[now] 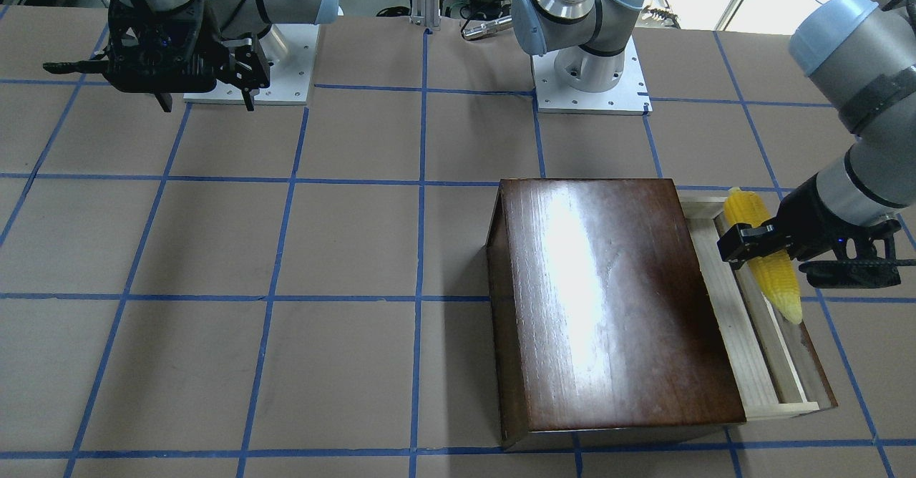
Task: Open drawer and put corn inside
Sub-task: 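Lower the corn into the open drawer and open the left gripper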
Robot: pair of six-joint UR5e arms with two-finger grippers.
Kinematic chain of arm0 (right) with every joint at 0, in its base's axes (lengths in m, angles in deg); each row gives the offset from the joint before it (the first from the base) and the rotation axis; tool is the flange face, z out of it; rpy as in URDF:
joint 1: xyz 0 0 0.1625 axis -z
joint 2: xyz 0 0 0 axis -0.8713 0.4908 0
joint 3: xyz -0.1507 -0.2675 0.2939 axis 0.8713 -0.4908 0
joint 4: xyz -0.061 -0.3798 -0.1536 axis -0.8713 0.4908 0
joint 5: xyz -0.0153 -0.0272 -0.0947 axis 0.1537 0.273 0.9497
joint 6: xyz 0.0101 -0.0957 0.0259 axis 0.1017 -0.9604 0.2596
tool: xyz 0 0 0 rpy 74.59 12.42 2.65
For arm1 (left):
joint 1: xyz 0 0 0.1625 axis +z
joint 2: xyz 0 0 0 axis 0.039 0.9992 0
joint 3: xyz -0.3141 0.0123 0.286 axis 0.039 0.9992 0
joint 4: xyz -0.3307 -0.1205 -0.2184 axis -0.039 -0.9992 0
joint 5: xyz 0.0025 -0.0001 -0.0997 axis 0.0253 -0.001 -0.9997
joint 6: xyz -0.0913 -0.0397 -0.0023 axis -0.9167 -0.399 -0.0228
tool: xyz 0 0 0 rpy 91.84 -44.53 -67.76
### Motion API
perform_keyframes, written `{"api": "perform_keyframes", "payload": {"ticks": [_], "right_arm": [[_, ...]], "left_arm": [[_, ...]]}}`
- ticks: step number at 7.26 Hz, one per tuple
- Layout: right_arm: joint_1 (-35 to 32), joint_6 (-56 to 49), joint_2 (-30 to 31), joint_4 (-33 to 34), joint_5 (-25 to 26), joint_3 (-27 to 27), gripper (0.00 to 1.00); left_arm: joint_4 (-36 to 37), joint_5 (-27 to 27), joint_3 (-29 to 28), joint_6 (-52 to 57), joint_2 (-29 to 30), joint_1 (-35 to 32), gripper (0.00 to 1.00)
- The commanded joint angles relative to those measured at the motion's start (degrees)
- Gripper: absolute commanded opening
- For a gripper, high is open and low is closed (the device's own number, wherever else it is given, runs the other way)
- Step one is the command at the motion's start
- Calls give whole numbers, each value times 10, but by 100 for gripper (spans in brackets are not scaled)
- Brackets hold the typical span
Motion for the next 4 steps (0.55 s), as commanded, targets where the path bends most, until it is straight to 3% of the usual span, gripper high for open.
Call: {"api": "perform_keyframes", "payload": {"ticks": [1, 4], "right_arm": [[0, 0, 1, 0, 0, 0, 100], [0, 0, 1, 0, 0, 0, 100]], "left_arm": [[0, 0, -1, 0, 1, 1, 100], [-6, 3, -2, -2, -6, 0, 100]]}}
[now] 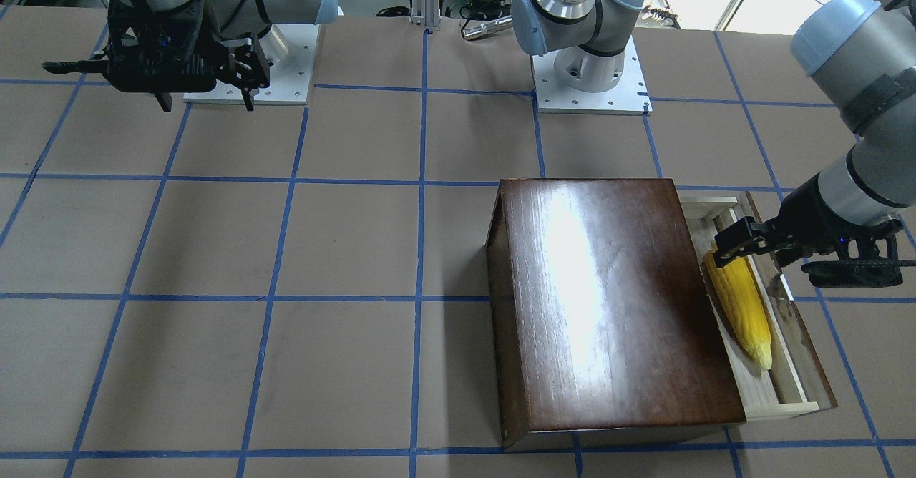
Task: Open drawer and put corn inside
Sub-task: 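Lower the corn into the open drawer and open the left gripper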
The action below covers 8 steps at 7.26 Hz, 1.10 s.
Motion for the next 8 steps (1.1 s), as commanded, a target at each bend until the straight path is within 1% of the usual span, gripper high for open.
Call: {"api": "perform_keyframes", "payload": {"ticks": [1, 4, 6, 7, 8], "right_arm": [[0, 0, 0, 0, -1, 0, 100], [0, 0, 0, 0, 0, 0, 100], [0, 0, 0, 0, -1, 0, 100], [0, 0, 0, 0, -1, 0, 100], [0, 0, -1, 0, 0, 0, 100]], "left_arm": [[-16, 2, -6, -5, -16, -5, 100], [-129, -10, -22, -8, -109, -7, 100], [-143, -13, -17, -9, -142, -12, 100], [-136, -8, -19, -48, -138, -57, 100], [-105, -5, -22, -124, -129, -120, 100]]}}
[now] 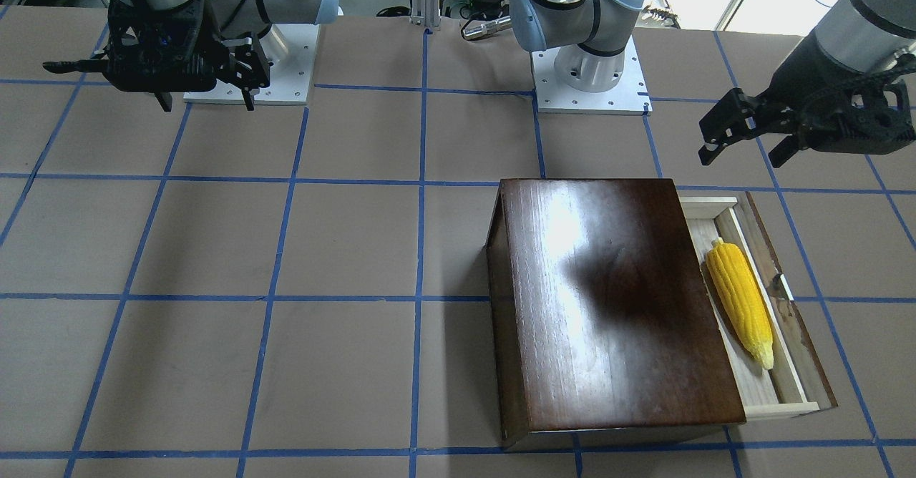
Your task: Open drawer and put corn inside
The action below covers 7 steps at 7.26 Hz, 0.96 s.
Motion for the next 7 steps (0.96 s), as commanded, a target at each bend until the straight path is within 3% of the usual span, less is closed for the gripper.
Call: {"api": "perform_keyframes", "payload": {"ticks": [1, 3, 7], "right_arm": [[0, 0, 0, 0, 0, 0, 100], [0, 0, 0, 0, 0, 0, 100], [0, 0, -1, 0, 1, 0, 100]], "left_arm": [[46, 8, 3, -100, 13, -115, 100], [48, 37, 7, -118, 15, -180, 100], [46, 33, 7, -119, 4, -185, 100]]}}
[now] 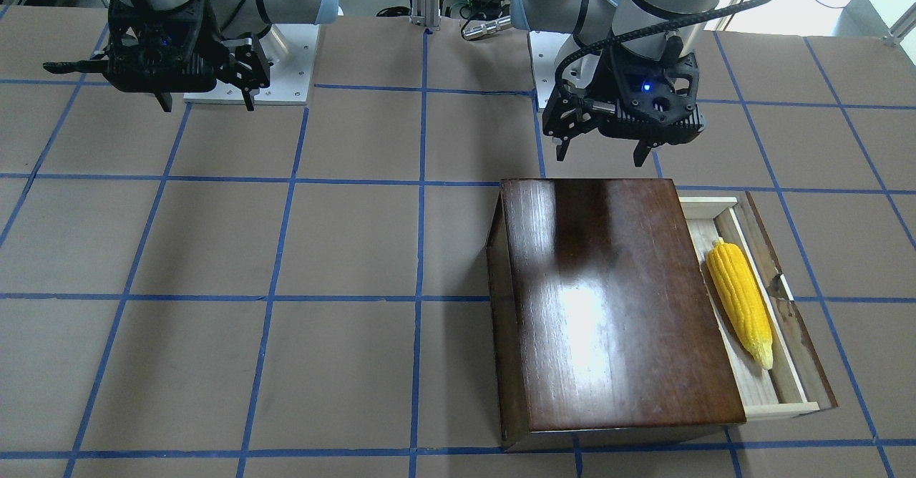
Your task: Open drawer and put corn inside
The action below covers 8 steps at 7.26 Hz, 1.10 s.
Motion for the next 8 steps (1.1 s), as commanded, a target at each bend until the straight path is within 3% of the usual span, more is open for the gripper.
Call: {"api": "perform_keyframes", "payload": {"ticks": [1, 8], "right_arm": [[0, 0, 0, 0, 1, 0, 100], [0, 0, 0, 0, 0, 0, 100]], "left_arm": [[1, -4, 2, 1, -14, 0, 100], [-6, -1, 3, 5, -15, 3, 100]]}}
